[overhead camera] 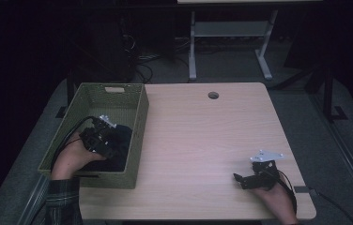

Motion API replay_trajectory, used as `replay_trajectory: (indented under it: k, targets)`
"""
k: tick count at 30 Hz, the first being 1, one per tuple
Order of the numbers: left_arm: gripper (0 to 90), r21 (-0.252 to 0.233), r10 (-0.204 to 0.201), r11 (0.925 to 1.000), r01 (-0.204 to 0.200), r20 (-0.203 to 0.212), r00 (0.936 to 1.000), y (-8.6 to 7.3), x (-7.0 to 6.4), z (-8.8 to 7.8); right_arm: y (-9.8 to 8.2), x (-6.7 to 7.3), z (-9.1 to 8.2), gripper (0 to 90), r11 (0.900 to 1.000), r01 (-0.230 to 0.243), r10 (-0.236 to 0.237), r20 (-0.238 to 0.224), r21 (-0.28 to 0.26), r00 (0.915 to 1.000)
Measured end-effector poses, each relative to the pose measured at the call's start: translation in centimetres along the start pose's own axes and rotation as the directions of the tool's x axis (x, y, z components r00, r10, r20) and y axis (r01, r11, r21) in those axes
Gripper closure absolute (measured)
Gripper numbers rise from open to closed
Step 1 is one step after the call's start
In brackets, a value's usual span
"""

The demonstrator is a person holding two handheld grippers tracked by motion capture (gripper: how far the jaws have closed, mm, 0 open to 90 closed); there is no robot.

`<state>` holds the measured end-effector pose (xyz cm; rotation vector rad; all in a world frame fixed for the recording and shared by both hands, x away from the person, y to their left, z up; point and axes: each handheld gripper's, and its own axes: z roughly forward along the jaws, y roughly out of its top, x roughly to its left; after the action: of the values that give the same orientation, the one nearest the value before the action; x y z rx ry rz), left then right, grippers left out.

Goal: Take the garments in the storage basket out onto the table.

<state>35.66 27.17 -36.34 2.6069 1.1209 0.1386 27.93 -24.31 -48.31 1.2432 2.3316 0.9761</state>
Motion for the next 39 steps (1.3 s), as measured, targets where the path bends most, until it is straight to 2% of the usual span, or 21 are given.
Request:
replay_trajectory:
  k: [11, 13, 14, 15, 18, 23, 27, 30, 34, 39]
  targets:
    - [14.4, 0.047, -0.005, 0.9989, 0.004, 0.026, 0.9997, -0.1, 0.2, 1.2, 0.0, 0.0, 0.0, 0.4, 1.0, 0.0, 0.0, 0.0, 0.0, 1.0]
    - [14.6, 0.072, -0.003, 0.9974, 0.0, 0.033, 0.9994, 0.0, 0.4, 1.7, 0.0, 0.0, 0.0, 0.4, 1.0, 0.0, 0.0, 0.0, 0.0, 1.0]
    - [15.7, 0.072, -0.003, 0.9974, 0.0, 0.033, 0.9994, 0.0, 0.4, 1.7, 0.0, 0.0, 0.0, 0.4, 1.0, 0.0, 0.0, 0.0, 0.0, 1.0]
    - [18.0, 0.085, -0.003, 0.9964, -0.002, 0.054, 0.9985, 0.0, 0.5, 1.9, 0.0, 0.0, 0.0, 0.4, 1.0, 0.0, 0.0, 0.0, 0.0, 1.0]
    - [20.1, 0.098, -0.007, 0.9952, 0.001, 0.061, 0.9981, 0.0, 0.7, 2.1, 0.0, 0.0, 0.0, 0.4, 1.0, 0.0, 0.0, 0.0, 0.0, 1.0]
    - [32.5, 0.109, -0.031, 0.9939, 0.021, 0.093, 0.9952, -0.1, 0.9, 2.2, 0.0, 0.0, 0.0, 0.4, 1.0, 0.0, 0.0, 0.0, 0.0, 1.0]
    - [53.1, 0.114, -0.032, 0.9932, 0.021, 0.095, 0.995, -0.1, 1.1, 1.9, 0.0, 0.0, 0.0, 0.4, 1.0, 0.0, 0.0, 0.0, 0.0, 1.0]
    - [67.7, 0.109, -0.07, 0.9922, 0.06, 0.097, 0.9928, -0.1, 1.3, 1.7, 0.0, 0.0, 0.0, 0.4, 1.0, 0.0, 0.0, 0.0, 0.0, 1.0]
    - [70.1, 0.114, -0.056, 0.9925, 0.045, 0.092, 0.9942, 0.0, 1.2, 1.6, 0.0, 0.0, 0.0, 0.4, 1.0, 0.0, 0.0, 0.0, 0.0, 1.0]
    - [69.8, 0.097, -0.058, 0.994, 0.051, 0.073, 0.9956, 0.0, 1.2, 1.3, 0.0, 0.0, 0.0, 0.4, 1.0, 0.0, 0.0, 0.0, 0.0, 1.0]
